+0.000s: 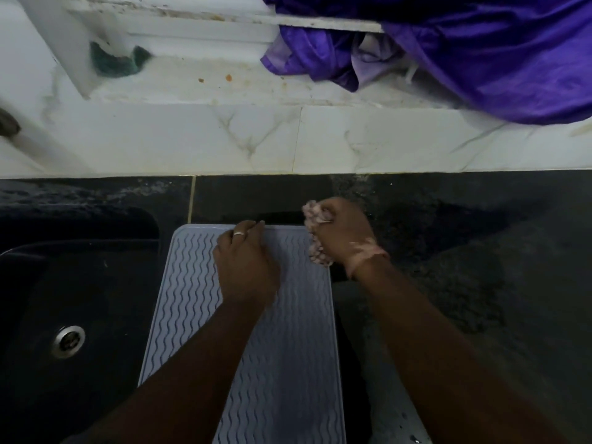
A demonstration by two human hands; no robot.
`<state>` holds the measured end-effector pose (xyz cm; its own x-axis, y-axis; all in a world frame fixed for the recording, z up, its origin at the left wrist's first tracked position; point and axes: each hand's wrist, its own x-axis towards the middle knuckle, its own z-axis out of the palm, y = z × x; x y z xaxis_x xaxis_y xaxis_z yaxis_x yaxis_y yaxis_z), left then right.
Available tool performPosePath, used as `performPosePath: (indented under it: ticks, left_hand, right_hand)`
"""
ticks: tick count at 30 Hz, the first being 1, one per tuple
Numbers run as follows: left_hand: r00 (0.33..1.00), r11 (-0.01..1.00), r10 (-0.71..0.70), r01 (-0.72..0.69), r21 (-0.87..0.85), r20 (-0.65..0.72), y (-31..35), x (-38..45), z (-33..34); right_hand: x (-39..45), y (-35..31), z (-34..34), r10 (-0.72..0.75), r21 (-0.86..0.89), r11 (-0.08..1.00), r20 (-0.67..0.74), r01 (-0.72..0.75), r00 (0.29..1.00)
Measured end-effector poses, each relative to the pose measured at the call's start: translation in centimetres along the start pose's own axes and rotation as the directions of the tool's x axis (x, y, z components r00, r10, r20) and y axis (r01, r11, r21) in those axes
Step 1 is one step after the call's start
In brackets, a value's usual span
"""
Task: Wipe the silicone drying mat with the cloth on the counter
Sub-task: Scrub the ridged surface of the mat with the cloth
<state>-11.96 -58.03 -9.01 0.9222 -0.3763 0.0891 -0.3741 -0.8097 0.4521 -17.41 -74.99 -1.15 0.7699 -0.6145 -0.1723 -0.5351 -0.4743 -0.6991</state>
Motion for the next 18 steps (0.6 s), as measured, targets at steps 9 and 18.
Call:
performPosePath:
  ticks: [9, 18]
  left_hand:
    - [0.998, 0.996, 0.037, -0.041, -0.079, -0.053, -0.5, -1.0, 2.3]
    - [0.999, 0.999, 0.023, -0.021, 0.047, -0.039, -0.2, -1.1, 2.5]
  right_hand:
    - [0.1, -1.8, 8.4, -0.029, -0.283, 0.958, 0.095, 0.055, 0.995]
    - [0.7, 2.7, 0.5, 0.076, -0.087, 0.992, -0.136, -0.088, 0.988]
